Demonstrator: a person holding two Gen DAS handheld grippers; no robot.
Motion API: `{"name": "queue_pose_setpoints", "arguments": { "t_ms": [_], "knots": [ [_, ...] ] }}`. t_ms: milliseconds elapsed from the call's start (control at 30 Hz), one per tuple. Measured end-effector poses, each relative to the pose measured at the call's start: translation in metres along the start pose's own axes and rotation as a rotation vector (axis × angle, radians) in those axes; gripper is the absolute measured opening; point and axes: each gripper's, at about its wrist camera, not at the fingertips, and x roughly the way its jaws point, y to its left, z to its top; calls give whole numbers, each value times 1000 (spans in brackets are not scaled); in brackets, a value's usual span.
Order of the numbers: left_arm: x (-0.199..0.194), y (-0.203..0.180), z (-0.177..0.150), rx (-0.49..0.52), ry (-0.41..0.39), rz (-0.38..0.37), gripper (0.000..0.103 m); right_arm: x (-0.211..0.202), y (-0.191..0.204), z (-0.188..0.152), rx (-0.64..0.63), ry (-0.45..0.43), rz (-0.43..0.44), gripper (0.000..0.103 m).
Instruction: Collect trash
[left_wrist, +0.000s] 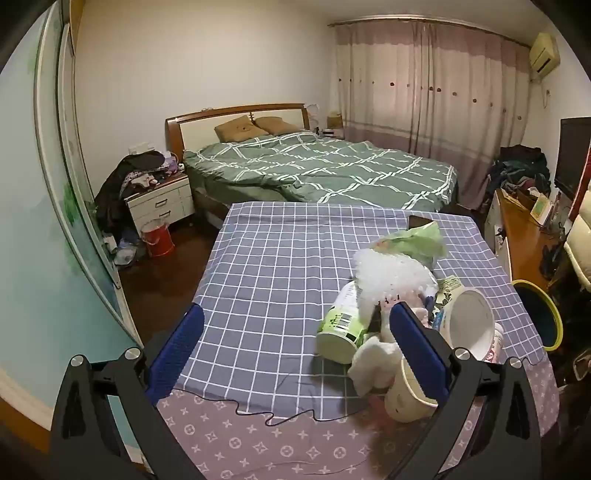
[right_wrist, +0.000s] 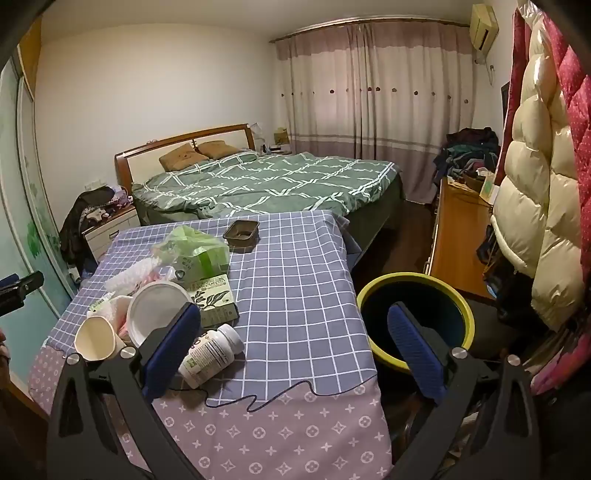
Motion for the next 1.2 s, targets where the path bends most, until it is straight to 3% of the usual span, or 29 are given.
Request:
{"name": "queue_pose_setpoints", "arguments": {
  "t_ms": [267, 1200],
  "knots": [
    [-4, -13, 1, 3, 6, -14, 99, 1, -1, 0, 12, -4, 5, 97],
    [-3, -5, -2, 9, 15, -40, 99, 3, 0, 0, 17, 1, 4, 97]
  ]
}}
